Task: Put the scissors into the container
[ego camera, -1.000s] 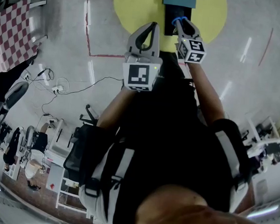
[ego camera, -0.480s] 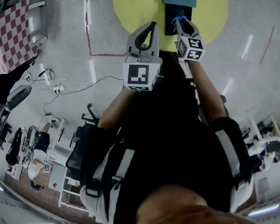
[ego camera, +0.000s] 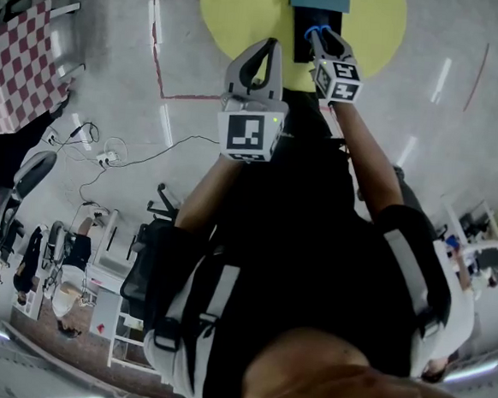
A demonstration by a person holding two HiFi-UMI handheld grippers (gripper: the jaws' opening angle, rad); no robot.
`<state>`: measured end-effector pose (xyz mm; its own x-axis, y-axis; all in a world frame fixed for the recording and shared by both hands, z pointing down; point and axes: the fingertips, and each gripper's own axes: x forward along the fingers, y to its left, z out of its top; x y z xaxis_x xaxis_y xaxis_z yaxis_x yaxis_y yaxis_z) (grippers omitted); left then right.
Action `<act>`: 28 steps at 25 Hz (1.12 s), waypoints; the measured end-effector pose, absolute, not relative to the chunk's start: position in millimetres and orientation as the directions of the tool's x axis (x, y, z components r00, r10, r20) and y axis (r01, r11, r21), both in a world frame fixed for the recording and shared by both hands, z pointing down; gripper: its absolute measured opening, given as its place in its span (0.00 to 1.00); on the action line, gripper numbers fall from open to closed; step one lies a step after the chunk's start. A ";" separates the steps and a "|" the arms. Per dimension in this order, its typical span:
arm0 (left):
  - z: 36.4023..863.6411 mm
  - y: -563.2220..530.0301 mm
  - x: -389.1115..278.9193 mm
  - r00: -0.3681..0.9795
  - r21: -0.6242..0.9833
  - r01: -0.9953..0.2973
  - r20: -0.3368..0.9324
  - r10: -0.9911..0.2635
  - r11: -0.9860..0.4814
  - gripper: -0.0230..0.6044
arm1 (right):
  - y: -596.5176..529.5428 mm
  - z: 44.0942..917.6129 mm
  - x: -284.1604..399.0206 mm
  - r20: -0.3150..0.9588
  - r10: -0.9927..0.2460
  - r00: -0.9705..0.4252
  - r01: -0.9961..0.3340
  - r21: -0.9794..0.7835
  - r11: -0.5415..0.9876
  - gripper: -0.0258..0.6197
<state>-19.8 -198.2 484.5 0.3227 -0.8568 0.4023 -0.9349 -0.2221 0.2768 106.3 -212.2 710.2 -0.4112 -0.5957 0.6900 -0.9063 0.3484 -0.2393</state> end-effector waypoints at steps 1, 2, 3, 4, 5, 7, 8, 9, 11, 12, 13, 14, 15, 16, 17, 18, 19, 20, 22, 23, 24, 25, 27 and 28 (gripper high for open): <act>484.3 -198.8 -19.2 0.322 0.275 -0.935 0.400 -0.858 -0.223 0.03 | -213.0 711.0 107.0 0.694 -0.594 -0.408 -0.908 -0.238 0.345 0.15; 483.8 -199.6 -18.7 0.321 0.273 -0.936 0.397 -0.860 -0.223 0.03 | -213.9 711.8 107.7 0.698 -0.591 -0.404 -0.909 -0.237 0.343 0.15; 483.6 -200.5 -18.3 0.320 0.273 -0.936 0.395 -0.861 -0.223 0.03 | -215.1 712.9 108.3 0.703 -0.588 -0.400 -0.911 -0.234 0.340 0.14; 483.9 -201.0 -18.0 0.320 0.276 -0.935 0.396 -0.861 -0.221 0.03 | -216.6 714.2 108.6 0.708 -0.586 -0.395 -0.913 -0.230 0.338 0.15; 484.8 -201.2 -17.7 0.320 0.280 -0.935 0.401 -0.858 -0.218 0.03 | -218.1 715.9 108.8 0.713 -0.583 -0.390 -0.914 -0.227 0.335 0.15; 486.5 -201.2 -17.7 0.322 0.285 -0.934 0.406 -0.855 -0.216 0.03 | -220.6 720.5 108.4 0.725 -0.573 -0.381 -0.918 -0.222 0.329 0.15; 487.2 -201.4 -17.8 0.322 0.284 -0.934 0.407 -0.854 -0.217 0.03 | -221.8 722.9 108.0 0.732 -0.567 -0.377 -0.919 -0.220 0.326 0.15; 487.8 -201.9 -18.0 0.323 0.283 -0.934 0.407 -0.854 -0.219 0.03 | -223.3 725.1 107.4 0.738 -0.562 -0.373 -0.921 -0.218 0.323 0.15; 488.3 -203.3 -18.2 0.324 0.281 -0.934 0.405 -0.855 -0.221 0.03 | -227.2 729.4 106.2 0.749 -0.555 -0.363 -0.924 -0.212 0.319 0.15; 488.5 -203.7 -17.7 0.325 0.281 -0.934 0.405 -0.854 -0.222 0.03 | -229.0 731.5 106.1 0.755 -0.551 -0.357 -0.926 -0.207 0.317 0.15; 488.6 -203.6 -16.8 0.326 0.282 -0.934 0.407 -0.853 -0.222 0.03 | -230.4 733.4 106.6 0.761 -0.546 -0.350 -0.928 -0.202 0.314 0.15; 488.6 -203.3 -15.6 0.326 0.284 -0.933 0.409 -0.852 -0.221 0.03 | -231.5 735.3 107.3 0.768 -0.540 -0.344 -0.930 -0.198 0.310 0.15; 488.6 -202.9 -14.6 0.327 0.286 -0.933 0.409 -0.852 -0.220 0.03 | -232.3 737.1 107.9 0.775 -0.534 -0.339 -0.932 -0.196 0.306 0.15; 488.6 -202.8 -14.0 0.327 0.285 -0.933 0.408 -0.853 -0.221 0.03 | -233.0 739.0 108.0 0.780 -0.529 -0.335 -0.933 -0.196 0.302 0.15; 488.8 -202.9 -13.8 0.328 0.282 -0.933 0.406 -0.853 -0.224 0.03 | -233.9 740.9 107.7 0.784 -0.524 -0.333 -0.934 -0.196 0.299 0.15; 489.7 -202.7 -13.8 0.330 0.275 -0.933 0.407 -0.852 -0.230 0.03 | -234.9 742.6 107.1 0.787 -0.520 -0.331 -0.935 -0.197 0.296 0.15; 491.3 -202.0 -13.8 0.334 0.265 -0.934 0.413 -0.847 -0.239 0.03 | -235.9 743.9 106.5 0.791 -0.517 -0.328 -0.935 -0.196 0.294 0.15; 492.8 -201.1 -13.8 0.339 0.257 -0.934 0.421 -0.841 -0.248 0.03 | -236.9 744.8 106.2 0.794 -0.514 -0.324 -0.937 -0.193 0.293 0.15; 490.6 -202.6 -13.5 0.335 0.270 -0.933 0.418 -0.845 -0.236 0.03 | -238.8 746.7 106.5 0.802 -0.508 -0.313 -0.939 -0.184 0.289 0.15; 488.7 -204.1 -13.1 0.330 0.281 -0.933 0.412 -0.850 -0.226 0.03 | -239.4 748.5 106.4 0.806 -0.503 -0.312 -0.940 -0.184 0.288 0.15; 488.2 -204.8 -12.5 0.327 0.287 -0.932 0.409 -0.852 -0.220 0.03 | -239.9 750.9 106.4 0.810 -0.497 -0.312 -0.940 -0.186 0.286 0.15; 488.9 -204.8 -11.8 0.327 0.288 -0.932 0.410 -0.852 -0.219 0.03 | -240.4 753.5 106.7 0.814 -0.492 -0.310 -0.941 -0.187 0.284 0.15; 491.3 -204.3 -10.9 0.328 0.286 -0.932 0.413 -0.849 -0.221 0.03 | -241.7 758.6 107.6 0.821 -0.483 -0.305 -0.942 -0.186 0.279 0.15; 492.1 -204.2 -10.8 0.329 0.287 -0.932 0.414 -0.849 -0.221 0.03 | -242.3 760.4 107.7 0.824 -0.479 -0.303 -0.943 -0.186 0.277 0.15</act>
<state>-10.8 -204.2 492.1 0.3290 -0.8487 0.4141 -0.9321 -0.2215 0.2866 107.7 -242.3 760.4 -0.3031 -0.4787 0.8240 -0.9428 0.2766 -0.1861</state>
